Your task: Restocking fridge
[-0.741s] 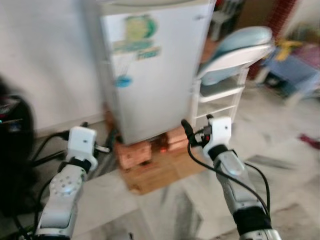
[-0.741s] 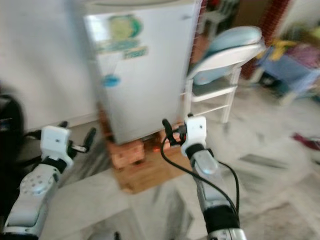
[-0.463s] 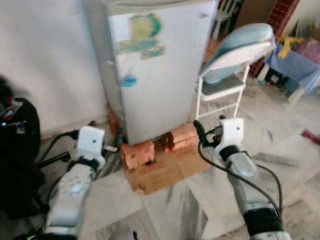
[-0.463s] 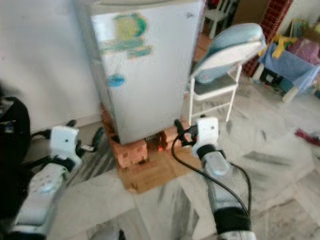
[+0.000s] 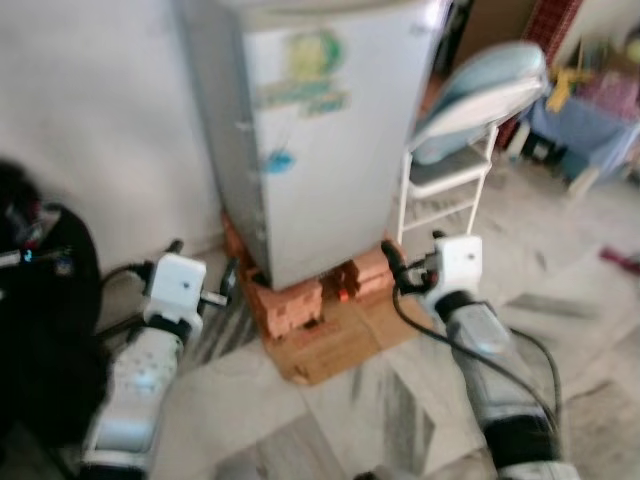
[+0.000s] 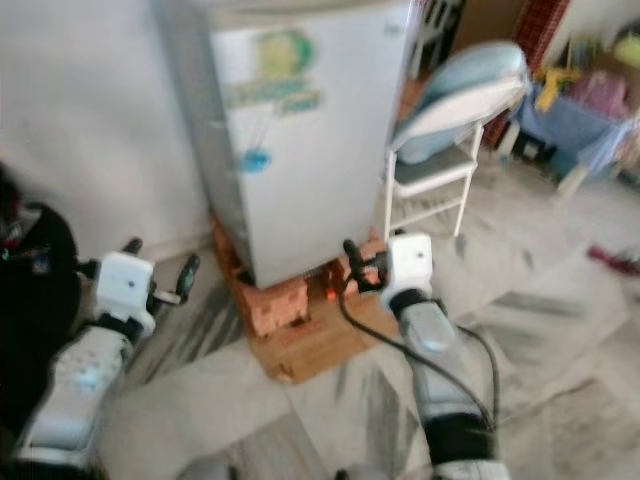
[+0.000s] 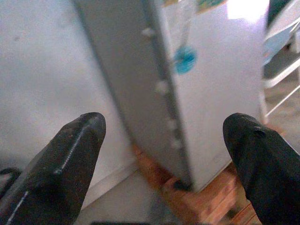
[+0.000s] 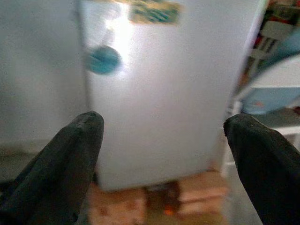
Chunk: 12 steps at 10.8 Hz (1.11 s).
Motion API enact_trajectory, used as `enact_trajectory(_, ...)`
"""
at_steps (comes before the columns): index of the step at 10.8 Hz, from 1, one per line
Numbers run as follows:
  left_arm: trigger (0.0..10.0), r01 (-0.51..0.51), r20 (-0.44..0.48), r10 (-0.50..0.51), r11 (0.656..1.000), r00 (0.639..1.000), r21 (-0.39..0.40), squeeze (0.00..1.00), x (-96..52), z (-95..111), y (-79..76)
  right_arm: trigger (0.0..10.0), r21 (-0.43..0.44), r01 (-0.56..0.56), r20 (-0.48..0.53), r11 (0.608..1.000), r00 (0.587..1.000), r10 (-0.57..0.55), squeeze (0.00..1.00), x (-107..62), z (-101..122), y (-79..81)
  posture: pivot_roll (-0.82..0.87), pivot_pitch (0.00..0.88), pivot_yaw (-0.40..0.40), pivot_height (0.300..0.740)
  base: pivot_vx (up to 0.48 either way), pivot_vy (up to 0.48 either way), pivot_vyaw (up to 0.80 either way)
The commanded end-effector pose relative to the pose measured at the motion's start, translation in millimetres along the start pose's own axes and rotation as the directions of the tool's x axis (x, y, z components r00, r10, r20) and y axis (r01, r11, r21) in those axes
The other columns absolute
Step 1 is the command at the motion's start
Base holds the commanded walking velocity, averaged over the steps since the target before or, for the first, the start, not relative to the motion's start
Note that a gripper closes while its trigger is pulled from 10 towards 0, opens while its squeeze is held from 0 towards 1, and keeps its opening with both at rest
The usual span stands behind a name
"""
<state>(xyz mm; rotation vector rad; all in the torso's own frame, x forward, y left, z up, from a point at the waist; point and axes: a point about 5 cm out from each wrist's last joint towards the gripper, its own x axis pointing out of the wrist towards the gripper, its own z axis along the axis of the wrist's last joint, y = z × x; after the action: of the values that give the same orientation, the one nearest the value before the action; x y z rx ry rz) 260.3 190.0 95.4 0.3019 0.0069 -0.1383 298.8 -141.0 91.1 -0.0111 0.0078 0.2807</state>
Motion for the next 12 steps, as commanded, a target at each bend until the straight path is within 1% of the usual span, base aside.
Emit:
enact_trajectory(1, 10.0, 0.004, 0.014, -0.004, 1.0, 1.0, 0.006, 0.0, 3.7, 4.0, -1.6, 10.0, -0.019, 0.009, 0.019, 1.0, 1.0, -0.008, 0.0, 1.2, 6.0, -4.9, 0.14, 0.034, -0.027, 0.74, 0.435, 0.0, 0.0)
enact_trajectory(3, 10.0, 0.002, 0.013, -0.002, 1.0, 1.0, 0.015, 0.0, 4.8, 2.2, -3.6, 10.0, -0.011, 0.017, 0.024, 1.0, 1.0, -0.016, 0.0, 4.6, 8.8, -7.7, 0.14, 0.032, -0.03, 0.74, 0.433, 0.0, 0.0)
enact_trajectory(4, 10.0, 0.001, 0.008, -0.001, 1.0, 1.0, -0.003, 0.0, 4.5, 1.1, -4.5, 10.0, -0.01, 0.022, 0.028, 1.0, 0.999, -0.022, 0.0, 6.3, 10.4, -9.2, 0.14, 0.031, -0.03, 0.74, 0.428, 0.0, 0.0)
enact_trajectory(5, 10.0, -0.009, 0.002, 0.009, 1.0, 1.0, -0.024, 0.0, 3.9, 0.2, -4.5, 10.0, -0.013, 0.024, 0.028, 1.0, 0.999, -0.024, 0.0, 6.5, 10.3, -10.4, 0.14, 0.031, -0.032, 0.74, 0.36, 0.315, 0.0)
enact_trajectory(6, 10.0, -0.007, -0.001, 0.007, 1.0, 1.0, -0.026, 0.0, 4.2, -0.2, -4.7, 10.0, -0.014, 0.023, 0.027, 1.0, 0.999, -0.023, 0.0, 6.2, 10.0, -10.7, 0.14, 0.031, -0.032, 0.74, 0.304, 0.375, 0.0)
enact_trajectory(7, 10.0, -0.001, -0.003, 0.001, 1.0, 1.0, -0.031, 0.0, 4.5, -0.5, -5.2, 10.0, -0.015, 0.024, 0.021, 1.0, 1.0, -0.024, 0.0, 6.2, 9.3, -10.9, 0.14, 0.031, -0.032, 0.74, 0.0, 0.435, 0.0)
enact_trajectory(8, 10.0, 0.003, -0.001, -0.003, 1.0, 1.0, -0.022, 0.0, 4.8, -0.2, -5.8, 10.0, -0.016, 0.025, 0.018, 1.0, 1.0, -0.024, 0.0, 6.4, 8.7, -10.6, 0.14, 0.032, -0.03, 0.74, 0.0, 0.439, -0.47)
enact_trajectory(11, 10.0, 0.015, -0.007, -0.015, 0.999, 1.0, -0.036, 0.0, 2.9, -1.6, -10.6, 10.0, -0.013, 0.018, 0.012, 1.0, 1.0, -0.018, 0.0, 4.7, 6.4, -8.3, 0.14, 0.035, -0.032, 0.74, 0.0, 0.466, -0.74)
enact_trajectory(12, 10.0, 0.032, 0.016, -0.031, 0.998, 0.999, -0.046, 0.0, 2.5, 0.8, -13.4, 10.0, -0.015, 0.015, 0.012, 1.0, 1.0, -0.015, 0.0, 5.0, 6.9, -8.0, 0.14, 0.037, -0.032, 0.74, 0.0, 0.48, -0.59)
